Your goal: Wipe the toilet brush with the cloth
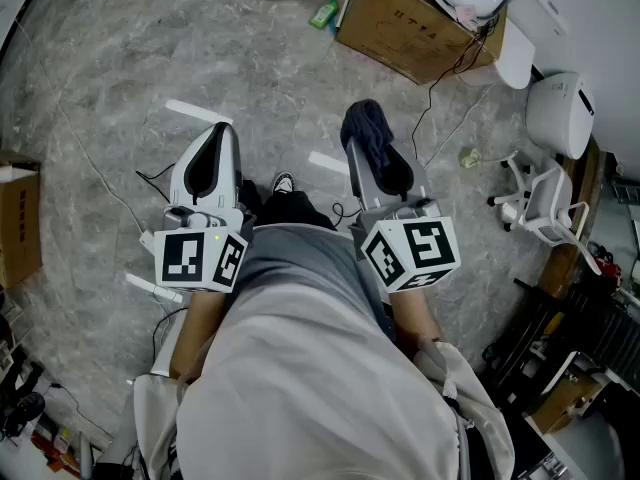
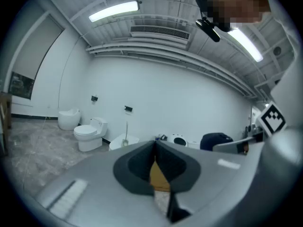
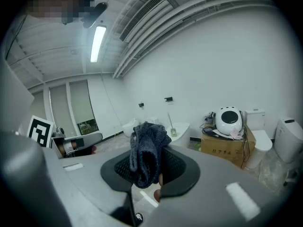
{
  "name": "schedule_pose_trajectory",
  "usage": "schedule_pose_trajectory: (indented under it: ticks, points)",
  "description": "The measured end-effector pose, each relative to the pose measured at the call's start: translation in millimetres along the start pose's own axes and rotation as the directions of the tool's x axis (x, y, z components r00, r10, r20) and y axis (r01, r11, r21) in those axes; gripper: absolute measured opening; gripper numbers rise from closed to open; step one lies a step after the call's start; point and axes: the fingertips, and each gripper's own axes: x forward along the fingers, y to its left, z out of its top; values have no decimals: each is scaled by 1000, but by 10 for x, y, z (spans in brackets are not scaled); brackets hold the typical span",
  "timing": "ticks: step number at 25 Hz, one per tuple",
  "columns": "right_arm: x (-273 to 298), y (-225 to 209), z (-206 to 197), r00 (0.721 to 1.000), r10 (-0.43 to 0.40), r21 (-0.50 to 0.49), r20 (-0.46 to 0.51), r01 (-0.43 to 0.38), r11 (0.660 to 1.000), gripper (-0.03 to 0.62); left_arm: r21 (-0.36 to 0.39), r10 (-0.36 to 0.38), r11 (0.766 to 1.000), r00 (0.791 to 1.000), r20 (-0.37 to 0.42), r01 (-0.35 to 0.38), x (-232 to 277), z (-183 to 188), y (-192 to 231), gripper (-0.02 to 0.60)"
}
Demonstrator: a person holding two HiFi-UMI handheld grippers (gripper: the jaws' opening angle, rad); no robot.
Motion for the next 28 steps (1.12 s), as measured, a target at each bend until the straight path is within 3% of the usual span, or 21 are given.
schedule_pose_trajectory:
  ticks: [8,13,19,28]
  points:
    - [56,-140,14,999,48,28,11,-48,998,92,54,43,998,999,25,-44,146,165,-7,0]
    - [164,-132,81,990,134,101,46,-138,985,97,74,39,996,998,44,-42,216,298,74,0]
    - [406,-293,96,995,101,83,28,-103,991,98,38,52,998,998,-31,-51,419,123,304,0]
    - [1138,-410,324,997,78,90,-14,-77,993,98,0,26,1000,1000,-14,-26,1082,335,737,0]
